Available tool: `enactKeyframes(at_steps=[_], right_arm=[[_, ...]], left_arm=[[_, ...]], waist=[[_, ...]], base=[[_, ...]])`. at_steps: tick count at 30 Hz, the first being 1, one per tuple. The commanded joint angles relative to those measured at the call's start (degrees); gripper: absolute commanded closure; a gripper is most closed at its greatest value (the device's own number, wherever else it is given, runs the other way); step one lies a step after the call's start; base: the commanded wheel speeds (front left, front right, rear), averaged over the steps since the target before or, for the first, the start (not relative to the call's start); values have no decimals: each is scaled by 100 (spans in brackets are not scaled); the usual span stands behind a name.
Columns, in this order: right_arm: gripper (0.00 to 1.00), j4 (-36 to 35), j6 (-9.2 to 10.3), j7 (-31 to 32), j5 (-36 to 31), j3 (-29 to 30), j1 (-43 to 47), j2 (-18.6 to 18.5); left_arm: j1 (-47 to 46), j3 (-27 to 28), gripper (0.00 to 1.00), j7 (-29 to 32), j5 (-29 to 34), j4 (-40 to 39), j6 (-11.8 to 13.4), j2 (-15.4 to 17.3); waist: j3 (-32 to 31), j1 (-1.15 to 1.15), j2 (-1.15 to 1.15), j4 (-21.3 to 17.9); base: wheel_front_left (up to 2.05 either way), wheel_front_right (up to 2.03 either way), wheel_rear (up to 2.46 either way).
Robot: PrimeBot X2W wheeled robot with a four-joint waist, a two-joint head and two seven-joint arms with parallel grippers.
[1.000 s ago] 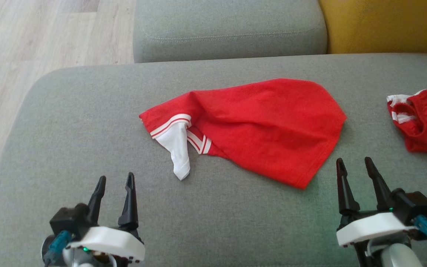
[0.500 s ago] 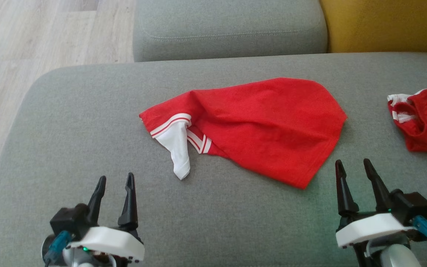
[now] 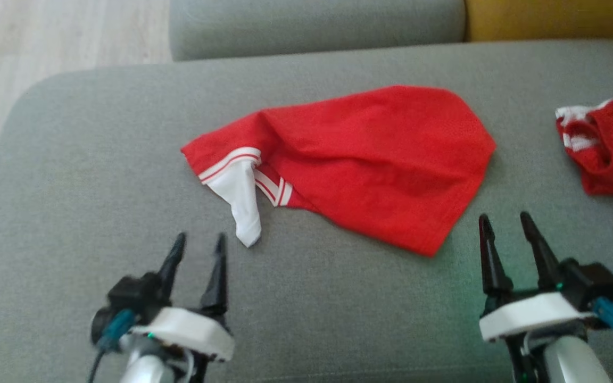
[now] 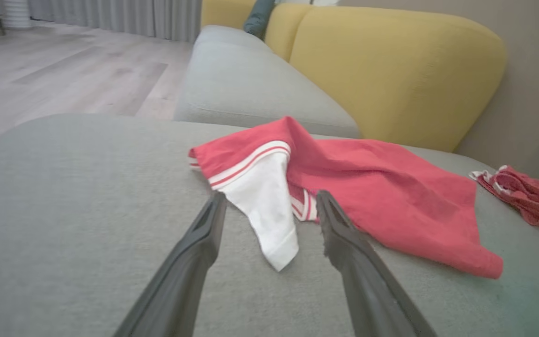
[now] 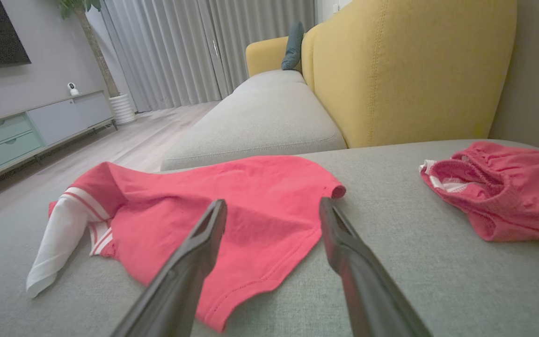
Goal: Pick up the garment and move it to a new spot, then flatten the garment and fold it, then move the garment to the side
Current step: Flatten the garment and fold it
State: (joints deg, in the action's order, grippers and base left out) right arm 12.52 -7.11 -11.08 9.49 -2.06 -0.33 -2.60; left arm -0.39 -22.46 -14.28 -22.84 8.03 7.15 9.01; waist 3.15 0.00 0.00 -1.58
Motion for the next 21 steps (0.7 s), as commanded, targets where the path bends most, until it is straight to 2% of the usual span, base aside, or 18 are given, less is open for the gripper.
enactKeyframes(at_steps=[1,7,19,20,21], right_arm=[[0,-249,-37,-10,-43,-175,-393,-28],[0,-255,-37,-62,-5,-275,-612,-28],[0,-109,-37,-213,66,-317,-824,-28],[0,-96,-37,-224,71,-320,-836,-28],[0,-84,-37,-233,74,-322,-846,-28]], left_arm=[[-476,64,0,-16,93,-37,-64,-49],[-1059,-175,0,65,98,728,-292,-223],[-1802,-2,0,3,6,2095,-304,-297],[-1851,14,16,-8,9,2180,-309,-293],[-1899,28,58,-20,22,2241,-312,-291]], waist=[[288,0,0,-168],[728,0,0,-460],[1081,0,0,-793],[1092,0,0,-803],[1101,0,0,-810]], base=[[0,0,0],[0,0,0],[0,0,0],[0,0,0],[0,0,0]])
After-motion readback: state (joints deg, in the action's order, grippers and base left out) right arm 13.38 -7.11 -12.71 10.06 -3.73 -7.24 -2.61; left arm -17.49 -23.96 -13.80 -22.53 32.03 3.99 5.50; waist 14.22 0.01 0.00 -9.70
